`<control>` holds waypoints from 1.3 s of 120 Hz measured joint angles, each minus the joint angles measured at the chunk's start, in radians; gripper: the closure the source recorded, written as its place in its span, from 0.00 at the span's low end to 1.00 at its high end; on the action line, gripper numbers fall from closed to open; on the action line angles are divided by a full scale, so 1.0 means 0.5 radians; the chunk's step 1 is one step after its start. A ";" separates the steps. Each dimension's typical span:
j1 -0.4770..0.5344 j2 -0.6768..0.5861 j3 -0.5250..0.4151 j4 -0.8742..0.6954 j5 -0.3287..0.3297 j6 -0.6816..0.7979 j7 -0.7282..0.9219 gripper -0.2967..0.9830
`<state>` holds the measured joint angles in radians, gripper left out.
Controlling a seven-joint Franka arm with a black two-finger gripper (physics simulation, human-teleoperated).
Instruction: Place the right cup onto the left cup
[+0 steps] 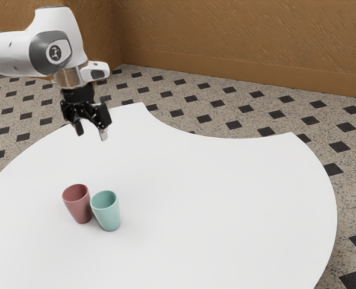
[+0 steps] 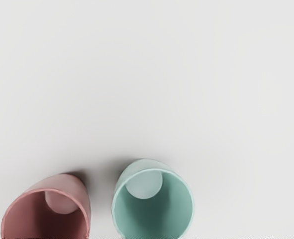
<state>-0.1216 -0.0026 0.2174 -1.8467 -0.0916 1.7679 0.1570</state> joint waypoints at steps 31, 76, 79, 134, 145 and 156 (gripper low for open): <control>0.139 -0.081 -0.127 -0.394 0.008 0.287 -0.063 0.23; -0.038 -0.138 -0.229 -0.713 0.016 0.621 -0.121 0.23; -0.031 -0.139 -0.229 -0.734 0.016 0.638 -0.124 0.23; -0.041 0.066 -0.229 -0.924 0.013 1.004 -0.160 0.23; -0.040 0.127 -0.229 -0.916 0.012 1.061 -0.164 0.23; -0.035 0.171 -0.229 -0.911 0.012 1.105 -0.168 0.23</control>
<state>-0.1389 0.0827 0.1028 -2.3025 -0.0858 2.3203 0.0731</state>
